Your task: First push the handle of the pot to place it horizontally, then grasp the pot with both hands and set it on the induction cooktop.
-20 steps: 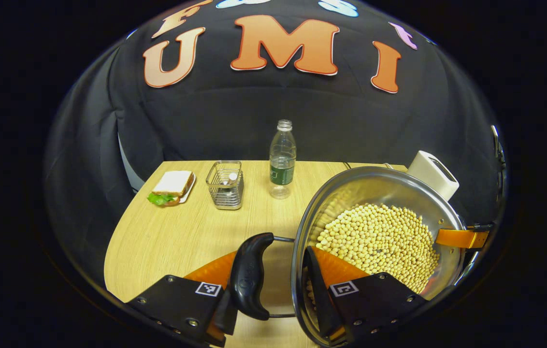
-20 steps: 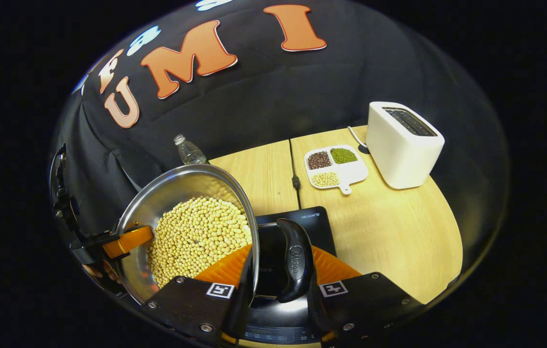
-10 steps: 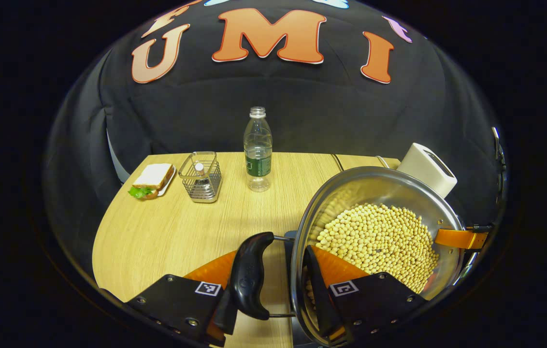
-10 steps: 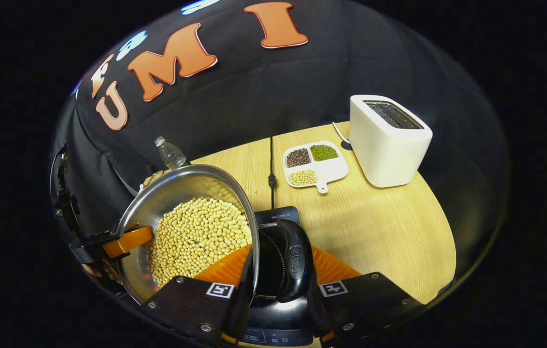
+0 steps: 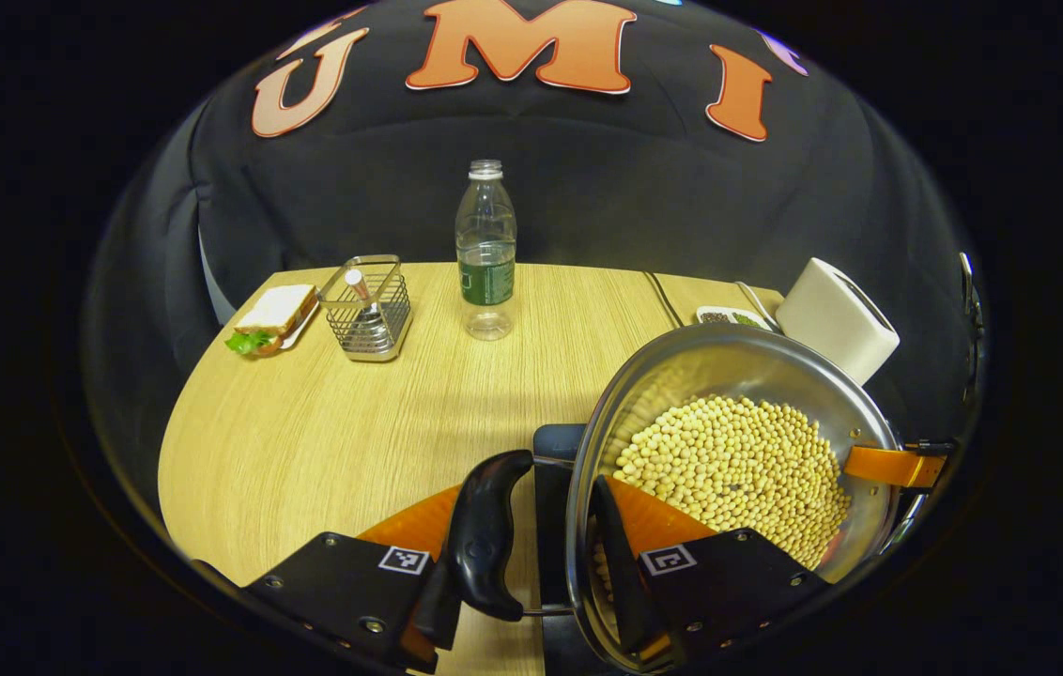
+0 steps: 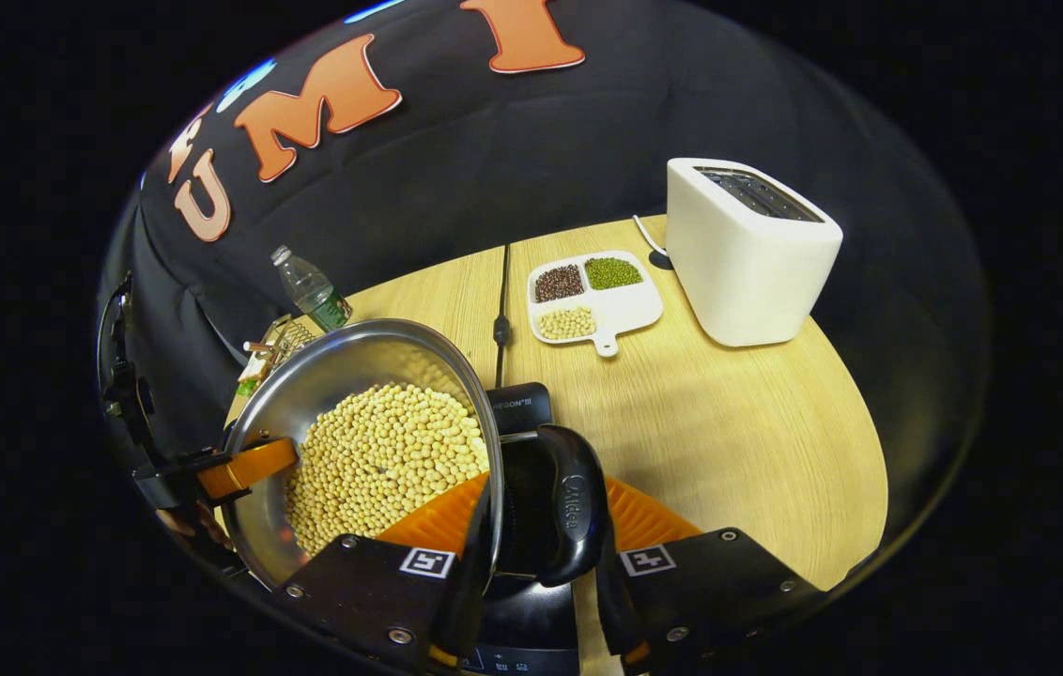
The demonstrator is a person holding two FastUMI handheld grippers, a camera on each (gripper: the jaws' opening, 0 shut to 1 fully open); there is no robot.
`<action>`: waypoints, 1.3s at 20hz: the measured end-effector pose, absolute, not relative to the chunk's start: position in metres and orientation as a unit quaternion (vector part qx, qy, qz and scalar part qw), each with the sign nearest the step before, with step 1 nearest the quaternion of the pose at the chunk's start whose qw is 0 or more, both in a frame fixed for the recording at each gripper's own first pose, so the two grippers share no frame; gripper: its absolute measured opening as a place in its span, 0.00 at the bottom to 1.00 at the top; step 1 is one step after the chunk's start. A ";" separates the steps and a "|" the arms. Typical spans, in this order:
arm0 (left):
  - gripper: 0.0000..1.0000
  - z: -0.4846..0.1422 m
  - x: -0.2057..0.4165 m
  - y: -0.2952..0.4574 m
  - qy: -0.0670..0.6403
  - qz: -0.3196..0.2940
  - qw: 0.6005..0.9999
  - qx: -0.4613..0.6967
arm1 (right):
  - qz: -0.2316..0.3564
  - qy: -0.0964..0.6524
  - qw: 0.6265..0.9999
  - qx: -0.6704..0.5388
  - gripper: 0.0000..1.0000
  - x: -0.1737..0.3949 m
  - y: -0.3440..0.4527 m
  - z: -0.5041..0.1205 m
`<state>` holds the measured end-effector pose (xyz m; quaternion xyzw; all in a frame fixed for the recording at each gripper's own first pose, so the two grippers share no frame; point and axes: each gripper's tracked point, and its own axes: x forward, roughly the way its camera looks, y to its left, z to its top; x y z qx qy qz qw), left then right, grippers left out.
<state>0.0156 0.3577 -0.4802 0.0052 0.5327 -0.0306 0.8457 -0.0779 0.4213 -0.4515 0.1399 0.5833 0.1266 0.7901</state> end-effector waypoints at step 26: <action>0.79 -0.442 0.015 0.371 0.512 -0.051 0.856 0.053 | 0.116 0.511 0.847 0.090 0.86 -0.059 0.416 -0.422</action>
